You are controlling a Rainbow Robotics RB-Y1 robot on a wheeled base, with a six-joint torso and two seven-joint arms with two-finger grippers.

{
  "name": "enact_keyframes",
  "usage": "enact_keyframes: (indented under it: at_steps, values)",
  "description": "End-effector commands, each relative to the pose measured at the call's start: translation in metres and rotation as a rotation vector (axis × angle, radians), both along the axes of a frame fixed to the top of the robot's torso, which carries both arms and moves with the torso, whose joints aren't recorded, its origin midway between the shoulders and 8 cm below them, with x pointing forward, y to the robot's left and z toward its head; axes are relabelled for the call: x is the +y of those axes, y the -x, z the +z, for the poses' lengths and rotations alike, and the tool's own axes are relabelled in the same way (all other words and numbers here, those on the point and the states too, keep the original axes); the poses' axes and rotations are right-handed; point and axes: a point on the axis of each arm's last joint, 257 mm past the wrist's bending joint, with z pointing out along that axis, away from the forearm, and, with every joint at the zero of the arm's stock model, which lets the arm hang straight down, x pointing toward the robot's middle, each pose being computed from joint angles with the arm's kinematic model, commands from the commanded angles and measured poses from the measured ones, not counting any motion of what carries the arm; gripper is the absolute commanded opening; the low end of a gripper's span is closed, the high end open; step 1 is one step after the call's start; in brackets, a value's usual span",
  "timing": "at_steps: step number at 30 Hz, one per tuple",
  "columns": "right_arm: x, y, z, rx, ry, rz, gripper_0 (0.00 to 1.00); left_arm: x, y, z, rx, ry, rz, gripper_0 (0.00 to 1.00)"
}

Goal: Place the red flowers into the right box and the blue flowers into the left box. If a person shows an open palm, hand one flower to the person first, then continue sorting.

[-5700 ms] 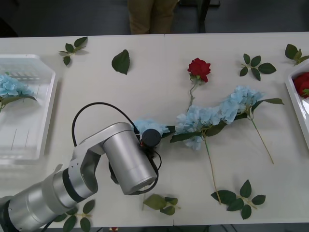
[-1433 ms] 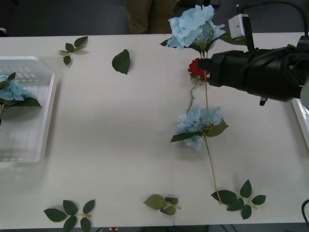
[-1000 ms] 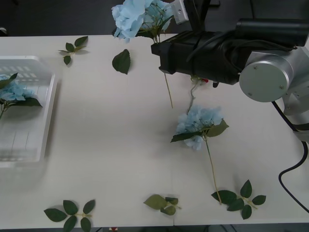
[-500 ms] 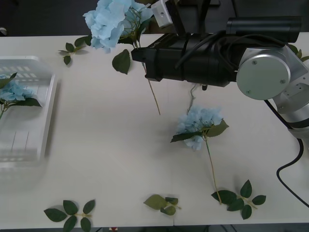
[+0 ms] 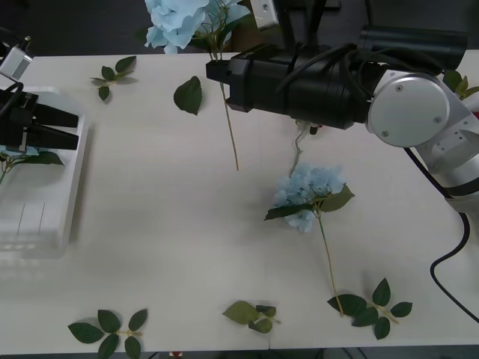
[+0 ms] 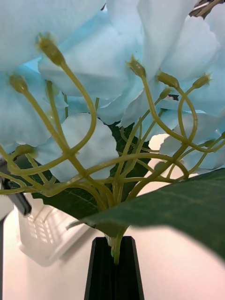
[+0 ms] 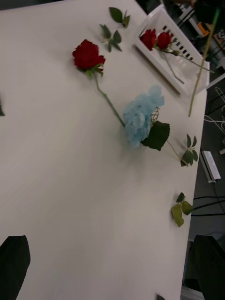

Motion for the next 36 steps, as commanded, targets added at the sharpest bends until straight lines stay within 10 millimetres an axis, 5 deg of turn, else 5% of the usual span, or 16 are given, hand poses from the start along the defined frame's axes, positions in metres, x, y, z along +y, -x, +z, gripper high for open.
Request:
enact_keyframes:
  at_steps: [1, 12, 18, 28, 36]
  values:
    - [0.008, 0.002, 0.035, -0.065, -0.065, 0.026, 0.00, -0.065, -0.006, 0.030, -0.205, 0.094, -0.171, 1.00]
    - [0.006, 0.003, 0.062, -0.052, -0.211, 0.027, 0.00, -0.192, -0.012, 0.013, -0.074, 0.424, -0.135, 1.00]
    - [0.007, 0.005, 0.068, -0.061, -0.261, 0.030, 0.00, -0.233, -0.012, 0.016, -0.041, 0.522, -0.120, 1.00]
    - [0.005, 0.008, 0.061, -0.063, -0.279, 0.050, 0.00, -0.270, 0.004, 0.049, -0.017, 0.664, -0.171, 1.00]
    - [0.005, 0.009, 0.060, -0.066, -0.277, 0.052, 0.00, -0.279, 0.016, 0.067, -0.030, 0.702, -0.213, 1.00]
